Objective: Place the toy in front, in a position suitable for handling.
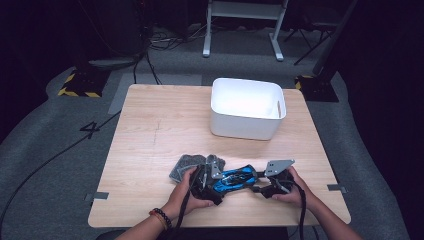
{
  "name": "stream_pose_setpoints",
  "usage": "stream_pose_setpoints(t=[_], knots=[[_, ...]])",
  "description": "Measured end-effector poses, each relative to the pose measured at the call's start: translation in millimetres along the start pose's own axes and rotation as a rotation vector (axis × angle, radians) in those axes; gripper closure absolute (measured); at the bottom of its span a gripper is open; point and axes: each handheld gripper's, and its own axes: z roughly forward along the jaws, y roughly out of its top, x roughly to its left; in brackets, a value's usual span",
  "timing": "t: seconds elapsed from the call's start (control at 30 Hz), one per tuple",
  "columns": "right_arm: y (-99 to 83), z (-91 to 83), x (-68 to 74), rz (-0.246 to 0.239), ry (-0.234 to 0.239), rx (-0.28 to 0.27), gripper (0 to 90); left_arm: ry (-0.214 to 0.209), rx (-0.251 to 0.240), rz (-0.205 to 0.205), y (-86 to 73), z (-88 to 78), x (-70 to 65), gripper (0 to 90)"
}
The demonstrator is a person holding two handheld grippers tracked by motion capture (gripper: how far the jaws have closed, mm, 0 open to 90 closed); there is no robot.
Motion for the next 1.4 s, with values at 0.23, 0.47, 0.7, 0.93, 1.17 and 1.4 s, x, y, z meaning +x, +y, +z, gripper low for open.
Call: stream_pose_setpoints(t=[0.23,0.47,0.7,0.93,1.17,1.4], knots=[[-1.1,-1.0,1.8,-0.01,0.014,-0.003,44.4,-0.06,0.016,0.049,0.4,-2.5,26.2,15.7],[-2.4,-1.8,-0.3,-0.006,-0.017,0.005,33.1,-0.099,-0.01,0.04,-7.7,-22.0,33.2,16.6],[-3.3,-9.9,-3.2,-0.022,-0.033,-0.017,33.2,-0.109,-0.042,0.044,-26.9,-58.8,37.2,16.4],[11.6,-9.5,-12.1,-0.031,0.048,-0.042,16.5,-0.035,-0.033,-0.035,-42.8,-66.2,58.9,19.0],[23.0,3.6,-23.6,-0.055,0.105,-0.007,16.2,-0.067,0.024,-0.058,-47.9,-46.6,70.1,23.3],[29.7,21.0,-28.5,-0.092,0.163,0.047,15.9,-0.084,0.003,-0.037,-49.1,-44.0,64.3,28.6]])
